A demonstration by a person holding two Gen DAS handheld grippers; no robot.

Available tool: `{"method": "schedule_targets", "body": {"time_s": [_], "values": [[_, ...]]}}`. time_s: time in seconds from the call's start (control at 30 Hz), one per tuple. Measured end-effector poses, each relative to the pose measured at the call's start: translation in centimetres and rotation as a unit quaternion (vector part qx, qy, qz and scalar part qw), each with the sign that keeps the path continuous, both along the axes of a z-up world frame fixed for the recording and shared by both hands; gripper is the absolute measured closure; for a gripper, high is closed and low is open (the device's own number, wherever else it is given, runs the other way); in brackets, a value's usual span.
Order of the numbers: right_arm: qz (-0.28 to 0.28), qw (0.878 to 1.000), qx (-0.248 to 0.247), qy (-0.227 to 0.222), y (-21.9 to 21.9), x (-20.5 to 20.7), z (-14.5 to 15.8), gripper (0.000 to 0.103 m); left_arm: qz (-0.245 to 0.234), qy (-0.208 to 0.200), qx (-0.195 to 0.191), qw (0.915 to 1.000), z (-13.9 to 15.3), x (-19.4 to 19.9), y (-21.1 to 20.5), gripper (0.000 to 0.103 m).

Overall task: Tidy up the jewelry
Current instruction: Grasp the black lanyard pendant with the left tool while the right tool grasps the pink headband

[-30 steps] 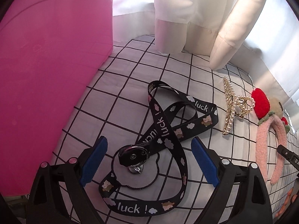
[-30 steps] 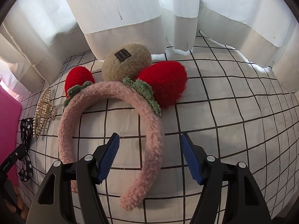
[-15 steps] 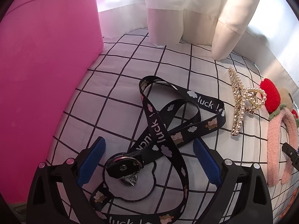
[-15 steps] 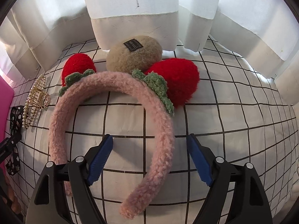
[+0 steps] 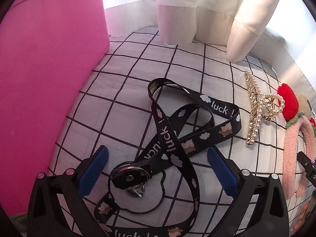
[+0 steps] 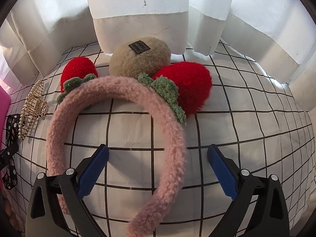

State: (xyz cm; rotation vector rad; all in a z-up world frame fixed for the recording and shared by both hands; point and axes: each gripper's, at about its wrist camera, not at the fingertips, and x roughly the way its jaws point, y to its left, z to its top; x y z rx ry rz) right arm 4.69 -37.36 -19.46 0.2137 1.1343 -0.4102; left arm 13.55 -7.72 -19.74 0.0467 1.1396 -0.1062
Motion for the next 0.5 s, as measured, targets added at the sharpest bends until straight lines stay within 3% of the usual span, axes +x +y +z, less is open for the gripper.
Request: {"method": "schedule_targets", "body": {"time_s": [0.27,0.43,0.5], "values": [[0.003,1.000,0.003,0.004,-0.4,-0.8,0.2,0.009,0.005,-0.023,0.000,0.9997,-0.1,-0.8,0.1,0.005],[0.008,1.000,0.004,-0.005,-0.3,-0.9,0.3,0.010,0.007,-0.009,0.000,0.9999,0.1,-0.9,0.1,0.006],[0.009,1.000,0.005,-0.007,-0.1,-1.2,0.3,0.010,0.010,-0.010,-0.001,0.9999,0.3,-1.0,0.2,0.011]]}}
